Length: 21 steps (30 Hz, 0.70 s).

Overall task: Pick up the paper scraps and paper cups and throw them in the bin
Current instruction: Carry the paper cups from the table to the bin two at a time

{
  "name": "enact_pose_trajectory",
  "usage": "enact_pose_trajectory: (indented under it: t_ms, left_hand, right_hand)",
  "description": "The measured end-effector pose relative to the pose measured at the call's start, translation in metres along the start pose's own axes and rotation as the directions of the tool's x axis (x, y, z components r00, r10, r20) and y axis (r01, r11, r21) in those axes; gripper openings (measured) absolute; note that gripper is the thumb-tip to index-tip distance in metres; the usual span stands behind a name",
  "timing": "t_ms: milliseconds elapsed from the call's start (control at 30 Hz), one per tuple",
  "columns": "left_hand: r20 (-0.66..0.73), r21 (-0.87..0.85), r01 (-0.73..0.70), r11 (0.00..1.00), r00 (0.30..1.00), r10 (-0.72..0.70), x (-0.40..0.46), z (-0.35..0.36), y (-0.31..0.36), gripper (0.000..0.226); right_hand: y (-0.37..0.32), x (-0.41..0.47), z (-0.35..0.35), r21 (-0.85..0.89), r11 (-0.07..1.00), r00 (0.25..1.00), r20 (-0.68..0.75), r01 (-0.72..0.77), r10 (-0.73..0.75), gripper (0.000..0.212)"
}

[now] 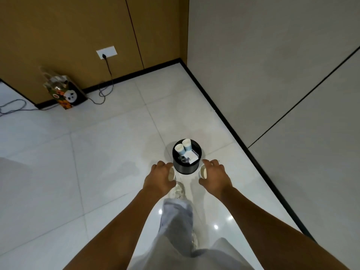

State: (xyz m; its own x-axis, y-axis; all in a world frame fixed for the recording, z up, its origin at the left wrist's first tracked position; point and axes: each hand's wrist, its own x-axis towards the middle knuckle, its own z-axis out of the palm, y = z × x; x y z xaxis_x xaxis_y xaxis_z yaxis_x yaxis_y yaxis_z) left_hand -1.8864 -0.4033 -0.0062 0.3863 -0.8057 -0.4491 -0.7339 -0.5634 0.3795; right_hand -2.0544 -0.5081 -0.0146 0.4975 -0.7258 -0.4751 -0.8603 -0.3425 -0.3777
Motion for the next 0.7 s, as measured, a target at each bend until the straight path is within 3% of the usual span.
enact_pose_trajectory:
  t_ms: [433, 700]
  left_hand:
    - [0.011, -0.092, 0.098, 0.991, 0.995, -0.097, 0.211, -0.099, 0.006, 0.062]
    - [0.025, -0.220, 0.324, 0.920, 0.945, -0.327, 0.289, -0.096, -0.002, 0.059]
  right_hand:
    - [-0.062, 0.222, -0.097, -0.027, 0.998, 0.995, 0.079, 0.064, -0.062, 0.068]
    - [-0.052, 0.335, -0.121, -0.166, 0.974, 0.968, 0.224, 0.153, -0.114, 0.064]
